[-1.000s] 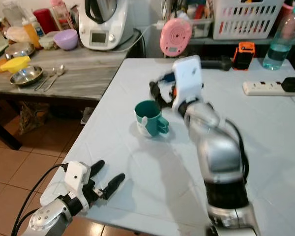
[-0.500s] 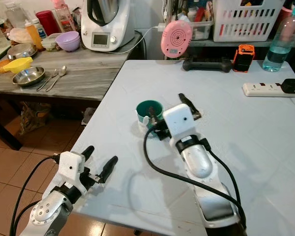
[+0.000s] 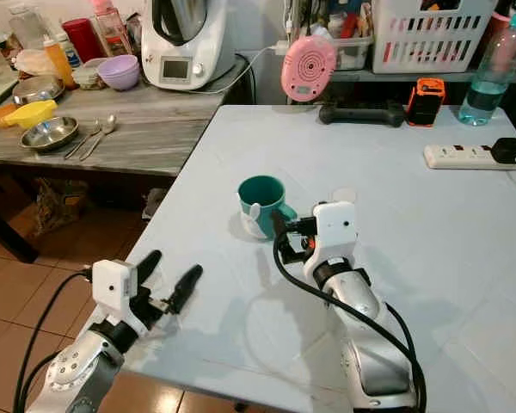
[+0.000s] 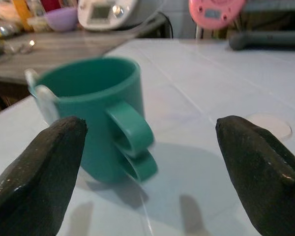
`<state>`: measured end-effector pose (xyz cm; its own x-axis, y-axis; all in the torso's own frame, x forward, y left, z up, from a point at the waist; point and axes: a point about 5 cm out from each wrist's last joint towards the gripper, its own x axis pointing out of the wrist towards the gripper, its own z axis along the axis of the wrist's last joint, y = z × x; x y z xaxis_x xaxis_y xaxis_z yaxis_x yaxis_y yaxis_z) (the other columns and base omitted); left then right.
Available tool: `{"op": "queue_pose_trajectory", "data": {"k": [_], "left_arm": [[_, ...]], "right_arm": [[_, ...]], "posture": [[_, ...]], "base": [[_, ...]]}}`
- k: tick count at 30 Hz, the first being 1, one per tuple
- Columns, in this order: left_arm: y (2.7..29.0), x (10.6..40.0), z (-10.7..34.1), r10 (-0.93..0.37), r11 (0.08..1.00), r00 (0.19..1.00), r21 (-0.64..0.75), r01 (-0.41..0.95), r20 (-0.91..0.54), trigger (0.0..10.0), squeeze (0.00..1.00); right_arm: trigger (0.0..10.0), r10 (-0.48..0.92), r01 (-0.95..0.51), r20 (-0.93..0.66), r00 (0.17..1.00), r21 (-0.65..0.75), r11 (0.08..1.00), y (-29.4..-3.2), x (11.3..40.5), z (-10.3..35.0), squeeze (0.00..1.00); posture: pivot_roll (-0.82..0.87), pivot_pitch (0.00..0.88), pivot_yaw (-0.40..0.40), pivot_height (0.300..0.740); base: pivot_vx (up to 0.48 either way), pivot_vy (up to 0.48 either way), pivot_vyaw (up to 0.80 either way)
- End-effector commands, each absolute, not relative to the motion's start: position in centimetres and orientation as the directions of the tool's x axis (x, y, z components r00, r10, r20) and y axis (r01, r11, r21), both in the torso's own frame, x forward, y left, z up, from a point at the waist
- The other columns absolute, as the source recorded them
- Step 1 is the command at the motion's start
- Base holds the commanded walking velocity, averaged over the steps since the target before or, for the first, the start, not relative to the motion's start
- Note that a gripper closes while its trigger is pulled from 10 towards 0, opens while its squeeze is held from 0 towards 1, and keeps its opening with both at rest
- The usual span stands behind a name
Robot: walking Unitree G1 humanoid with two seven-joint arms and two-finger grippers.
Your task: Setting the table
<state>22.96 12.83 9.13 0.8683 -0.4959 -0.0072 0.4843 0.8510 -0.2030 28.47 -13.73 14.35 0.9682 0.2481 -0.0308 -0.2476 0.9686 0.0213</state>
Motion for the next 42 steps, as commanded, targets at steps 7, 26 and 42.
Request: {"op": "queue_pose_trajectory", "data": {"k": [7,26,42], "left_arm": [[12.4,22.4,9.2,-0.607,0.78,0.794,-0.211,0.589,-0.028,10.0,0.0],[11.9,22.2,10.3,-0.674,0.719,0.738,-0.24,0.652,-0.013,10.0,0.0],[11.7,23.3,9.5,-0.613,0.758,0.79,-0.276,0.591,0.009,10.0,0.0]], "right_arm": [[10.0,0.311,-0.312,-0.028,0.95,-0.07,0.947,-13.4,27.7,14.2,0.0],[10.0,0.457,-0.441,-0.036,0.889,-0.344,0.829,-14.2,28.2,13.8,0.0],[10.0,0.495,-0.453,0.022,0.869,-0.37,0.811,-14.8,30.2,14.6,0.0]], "posture": [[-0.19,0.042,0.11,0.74],[-0.2,0.058,0.107,0.74],[-0.2,0.059,0.12,0.74]], "base": [[0.0,0.0,0.0],[0.0,0.0,0.0],[0.0,0.0,0.0]]}}
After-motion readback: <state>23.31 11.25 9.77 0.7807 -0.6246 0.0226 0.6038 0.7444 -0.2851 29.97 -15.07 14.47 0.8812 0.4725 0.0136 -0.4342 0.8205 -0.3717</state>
